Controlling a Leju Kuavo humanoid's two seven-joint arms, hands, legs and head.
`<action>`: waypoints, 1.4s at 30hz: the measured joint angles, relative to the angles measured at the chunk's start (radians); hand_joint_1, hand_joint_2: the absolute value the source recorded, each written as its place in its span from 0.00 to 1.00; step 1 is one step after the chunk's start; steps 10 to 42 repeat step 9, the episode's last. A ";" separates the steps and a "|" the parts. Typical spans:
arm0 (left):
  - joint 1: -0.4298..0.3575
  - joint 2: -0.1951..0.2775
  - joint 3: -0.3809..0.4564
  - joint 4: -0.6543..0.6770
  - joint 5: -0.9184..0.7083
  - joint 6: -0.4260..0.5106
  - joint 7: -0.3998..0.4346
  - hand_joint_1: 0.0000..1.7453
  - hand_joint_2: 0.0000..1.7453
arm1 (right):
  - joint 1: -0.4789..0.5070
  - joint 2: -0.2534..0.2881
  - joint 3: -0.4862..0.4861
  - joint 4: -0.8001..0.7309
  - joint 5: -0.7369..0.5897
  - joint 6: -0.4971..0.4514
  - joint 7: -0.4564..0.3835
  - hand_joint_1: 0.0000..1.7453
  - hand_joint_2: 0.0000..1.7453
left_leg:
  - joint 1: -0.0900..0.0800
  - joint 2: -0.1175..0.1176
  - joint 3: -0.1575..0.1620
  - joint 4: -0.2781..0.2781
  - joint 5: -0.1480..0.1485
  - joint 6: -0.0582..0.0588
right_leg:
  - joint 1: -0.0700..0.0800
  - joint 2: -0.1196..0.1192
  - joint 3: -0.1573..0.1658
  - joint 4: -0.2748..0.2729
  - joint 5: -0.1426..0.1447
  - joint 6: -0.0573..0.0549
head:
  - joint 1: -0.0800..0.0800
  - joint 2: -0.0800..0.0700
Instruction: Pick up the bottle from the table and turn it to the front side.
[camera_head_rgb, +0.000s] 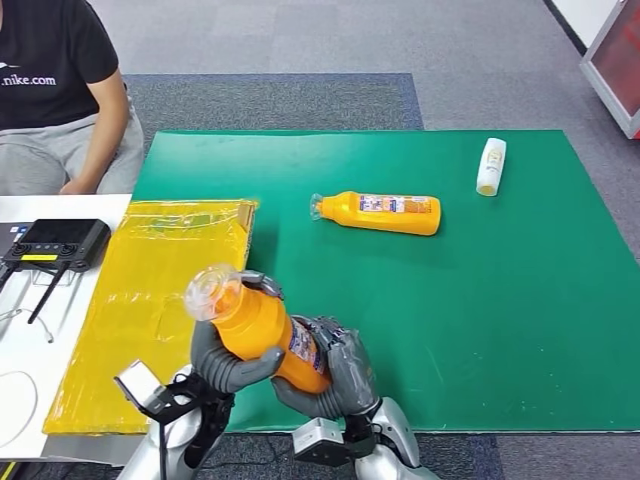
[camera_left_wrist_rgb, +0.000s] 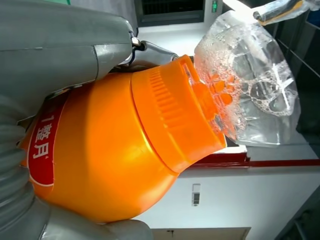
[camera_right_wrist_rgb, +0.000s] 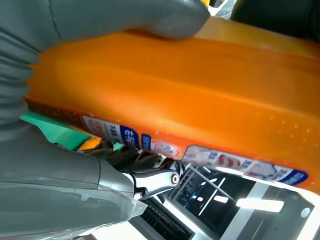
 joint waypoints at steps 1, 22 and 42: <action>0.000 0.001 0.000 0.000 -0.002 0.004 0.001 1.00 1.00 | 0.001 0.000 -0.001 0.000 -0.004 0.000 -0.001 0.03 1.00 | 0.000 0.000 0.000 0.000 0.000 0.000 | 0.000 0.000 0.000 0.000 0.000 0.000 | 0.000 0.000; 0.007 0.019 0.028 0.000 -0.025 0.053 0.024 1.00 1.00 | 0.019 0.001 -0.003 -0.004 -0.030 0.001 -0.014 0.00 0.00 | 0.000 0.000 0.000 0.000 0.000 0.000 | 0.000 0.000 0.000 0.000 0.000 0.000 | 0.000 0.000; 0.007 0.019 0.028 0.000 -0.025 0.053 0.024 1.00 1.00 | 0.019 0.001 -0.003 -0.004 -0.030 0.001 -0.014 0.00 0.00 | 0.000 0.000 0.000 0.000 0.000 0.000 | 0.000 0.000 0.000 0.000 0.000 0.000 | 0.000 0.000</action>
